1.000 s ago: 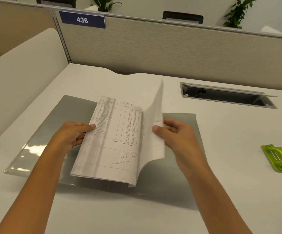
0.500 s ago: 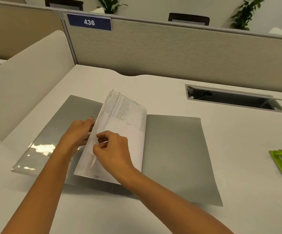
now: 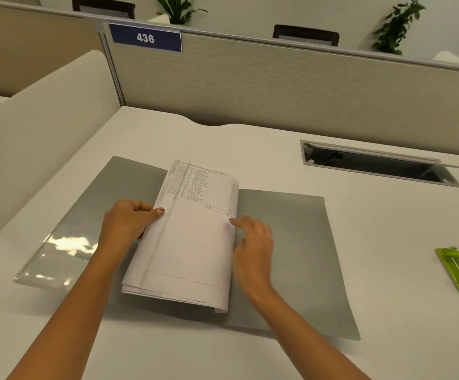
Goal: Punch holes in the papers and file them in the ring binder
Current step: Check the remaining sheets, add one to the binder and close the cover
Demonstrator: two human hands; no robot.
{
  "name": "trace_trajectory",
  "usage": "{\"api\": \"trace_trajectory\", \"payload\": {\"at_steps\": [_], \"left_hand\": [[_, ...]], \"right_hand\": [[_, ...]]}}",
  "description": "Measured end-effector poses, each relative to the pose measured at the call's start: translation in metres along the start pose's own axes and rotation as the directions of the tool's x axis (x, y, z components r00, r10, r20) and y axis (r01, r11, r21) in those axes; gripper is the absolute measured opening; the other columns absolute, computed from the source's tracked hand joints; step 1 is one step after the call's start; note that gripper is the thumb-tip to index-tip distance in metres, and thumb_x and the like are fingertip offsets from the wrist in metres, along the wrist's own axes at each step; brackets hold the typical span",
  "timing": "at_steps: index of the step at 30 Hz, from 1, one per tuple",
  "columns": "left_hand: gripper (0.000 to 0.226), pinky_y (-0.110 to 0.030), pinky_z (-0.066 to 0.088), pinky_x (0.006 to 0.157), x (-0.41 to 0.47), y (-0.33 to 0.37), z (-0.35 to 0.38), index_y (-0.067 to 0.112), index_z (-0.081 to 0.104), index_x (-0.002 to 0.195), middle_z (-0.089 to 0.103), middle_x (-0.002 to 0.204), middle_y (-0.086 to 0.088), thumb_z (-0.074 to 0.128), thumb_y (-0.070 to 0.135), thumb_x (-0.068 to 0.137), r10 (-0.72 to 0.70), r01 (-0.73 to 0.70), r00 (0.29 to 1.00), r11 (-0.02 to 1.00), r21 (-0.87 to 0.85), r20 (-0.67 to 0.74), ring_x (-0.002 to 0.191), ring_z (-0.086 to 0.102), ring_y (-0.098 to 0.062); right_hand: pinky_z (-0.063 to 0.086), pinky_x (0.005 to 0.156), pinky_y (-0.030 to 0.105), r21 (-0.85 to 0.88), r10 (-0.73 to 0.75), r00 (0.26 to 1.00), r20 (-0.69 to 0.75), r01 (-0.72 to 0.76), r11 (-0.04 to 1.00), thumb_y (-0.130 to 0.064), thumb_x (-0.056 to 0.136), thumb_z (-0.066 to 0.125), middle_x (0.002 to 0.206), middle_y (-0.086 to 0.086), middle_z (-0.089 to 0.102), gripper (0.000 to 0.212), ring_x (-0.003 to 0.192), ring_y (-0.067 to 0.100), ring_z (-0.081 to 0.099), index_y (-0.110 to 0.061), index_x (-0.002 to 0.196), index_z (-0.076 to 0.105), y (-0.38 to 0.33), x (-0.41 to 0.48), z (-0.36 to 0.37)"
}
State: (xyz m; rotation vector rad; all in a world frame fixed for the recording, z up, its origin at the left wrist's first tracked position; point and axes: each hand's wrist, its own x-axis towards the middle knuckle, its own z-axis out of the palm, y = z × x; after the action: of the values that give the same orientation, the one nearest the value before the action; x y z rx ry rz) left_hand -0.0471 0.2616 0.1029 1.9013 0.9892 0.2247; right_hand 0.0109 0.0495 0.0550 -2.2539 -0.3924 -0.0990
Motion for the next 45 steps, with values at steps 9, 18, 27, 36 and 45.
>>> {"api": "trace_trajectory", "payload": {"at_steps": [9, 18, 27, 36, 45], "left_hand": [[0.017, -0.036, 0.054, 0.075, 0.005, -0.01, -0.003, 0.014, 0.069, 0.089, 0.068, 0.087, -0.008, 0.074, 0.028, 0.081, -0.036, 0.036, 0.999, 0.999, -0.022, 0.005, 0.082, 0.064, -0.03], [0.026, -0.042, 0.056, 0.08, 0.01, -0.023, -0.001, 0.011, 0.071, 0.098, 0.07, 0.095, -0.011, 0.075, 0.03, 0.079, -0.099, 0.1, 0.995, 0.994, -0.034, 0.032, 0.086, 0.065, -0.032], [0.021, -0.037, 0.057, 0.077, -0.004, 0.01, 0.004, 0.01, 0.072, 0.095, 0.073, 0.09, -0.01, 0.073, 0.026, 0.082, 0.021, 0.003, 0.993, 0.981, -0.196, 0.12, 0.083, 0.07, -0.03], [0.02, -0.021, 0.055, 0.059, -0.034, 0.045, 0.051, 0.012, 0.072, 0.094, 0.076, 0.09, -0.008, 0.062, 0.029, 0.091, 0.172, -0.026, 0.939, 0.899, -0.437, 0.299, 0.072, 0.072, -0.017], [0.029, -0.028, 0.053, 0.089, -0.069, 0.027, 0.127, 0.027, 0.06, 0.118, 0.066, 0.12, 0.009, 0.053, 0.04, 0.093, 0.429, -0.328, 0.825, 0.893, -0.307, 0.367, 0.102, 0.065, -0.008]], "right_hand": [[-0.012, 0.118, 0.024, -0.404, 0.028, 0.988, 0.152, 0.036, 0.914, -0.05, 0.091, 0.001, 0.162, 0.001, 0.008, 0.074, 0.15, 0.015, 0.003, -0.011, 0.154, 0.012, 0.085, -0.007, 0.001], [-0.011, 0.116, 0.022, -0.45, 0.009, 0.994, 0.108, 0.04, 0.892, -0.046, 0.094, 0.011, 0.159, 0.008, 0.021, 0.071, 0.148, 0.02, 0.017, -0.006, 0.151, 0.023, 0.091, -0.008, 0.006], [-0.005, 0.119, 0.024, -0.443, 0.012, 0.992, 0.128, 0.046, 0.895, -0.051, 0.091, 0.005, 0.161, 0.001, 0.012, 0.075, 0.149, 0.014, 0.008, -0.012, 0.153, 0.016, 0.093, -0.008, 0.003], [0.026, 0.111, 0.022, 0.088, 0.236, 0.966, 0.104, -0.245, 0.966, -0.028, 0.101, 0.042, 0.147, -0.004, 0.045, 0.043, 0.137, 0.013, 0.039, -0.017, 0.142, 0.046, 0.075, 0.007, -0.029], [0.049, 0.05, 0.021, 0.613, 0.541, 0.772, 0.333, -0.613, 0.498, -0.039, 0.096, 0.05, 0.062, 0.003, 0.064, 0.03, 0.053, 0.017, 0.061, -0.018, 0.08, 0.064, 0.073, 0.033, -0.097]]}}
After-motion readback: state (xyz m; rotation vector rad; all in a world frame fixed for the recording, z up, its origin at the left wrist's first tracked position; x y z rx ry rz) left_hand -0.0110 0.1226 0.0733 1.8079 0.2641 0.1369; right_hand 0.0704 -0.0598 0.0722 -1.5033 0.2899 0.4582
